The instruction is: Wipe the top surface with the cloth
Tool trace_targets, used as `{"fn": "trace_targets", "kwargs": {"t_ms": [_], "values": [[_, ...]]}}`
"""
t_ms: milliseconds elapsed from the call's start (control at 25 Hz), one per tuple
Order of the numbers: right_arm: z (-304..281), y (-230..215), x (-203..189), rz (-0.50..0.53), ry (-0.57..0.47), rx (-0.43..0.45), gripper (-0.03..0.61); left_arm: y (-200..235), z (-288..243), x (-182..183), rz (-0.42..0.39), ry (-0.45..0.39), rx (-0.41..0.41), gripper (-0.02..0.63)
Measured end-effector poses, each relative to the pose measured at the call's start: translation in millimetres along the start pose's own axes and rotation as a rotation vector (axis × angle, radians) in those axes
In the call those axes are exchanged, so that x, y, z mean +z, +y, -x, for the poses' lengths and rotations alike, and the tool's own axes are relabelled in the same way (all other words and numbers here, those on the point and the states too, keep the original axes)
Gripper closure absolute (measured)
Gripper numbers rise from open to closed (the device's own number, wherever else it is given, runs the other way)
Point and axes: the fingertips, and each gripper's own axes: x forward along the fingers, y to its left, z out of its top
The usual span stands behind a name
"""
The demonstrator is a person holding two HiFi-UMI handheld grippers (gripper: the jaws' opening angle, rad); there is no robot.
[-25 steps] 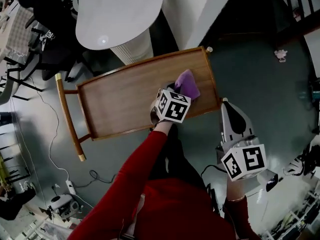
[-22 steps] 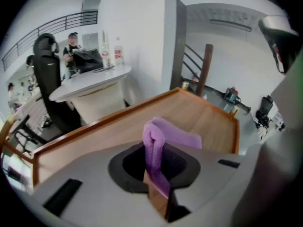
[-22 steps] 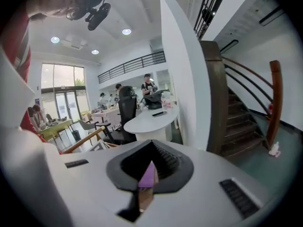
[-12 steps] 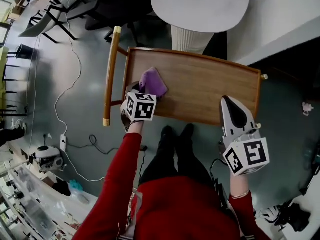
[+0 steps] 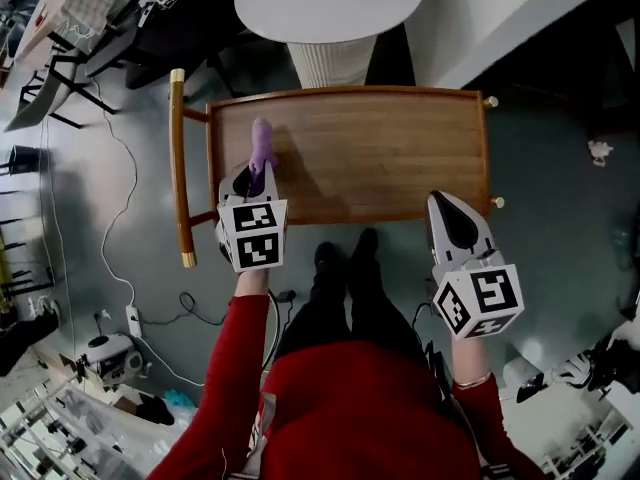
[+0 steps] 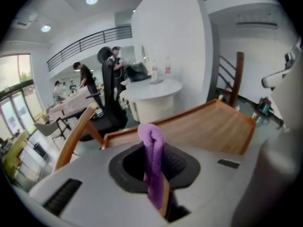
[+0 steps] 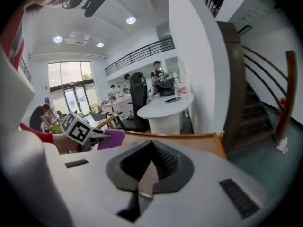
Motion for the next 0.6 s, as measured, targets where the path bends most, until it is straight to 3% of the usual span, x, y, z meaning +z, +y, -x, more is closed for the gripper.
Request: {"fn": "trace_targets", "kwargs": {"t_ms": [80,200,360,480,600], "values": [[30,-21,-12,-0.048,-0.008,-0.104,0.574,-49,14,42,-0.042,-0.098,-0.127,0.566],[80,-66,-35,-0.132,-0.025,-0.291,0.574,-156,21,93,-0.089,-0.204,-0.386,0.566],[119,-122,-71,-0.243,0.022,-0.469,0.574,-299,12,115,-0.127,-0.208,-0.698,0.566],[137,-128,-86,-0.268,0.032,-0.517,0.574,-362,24,108,-0.169,-0.195,-0.813,0.566],[149,-122,-93,-0.266,0.024,-0.518,0.574,-391,38,94,-0.202,-0.185,-0.852,0.566]]}}
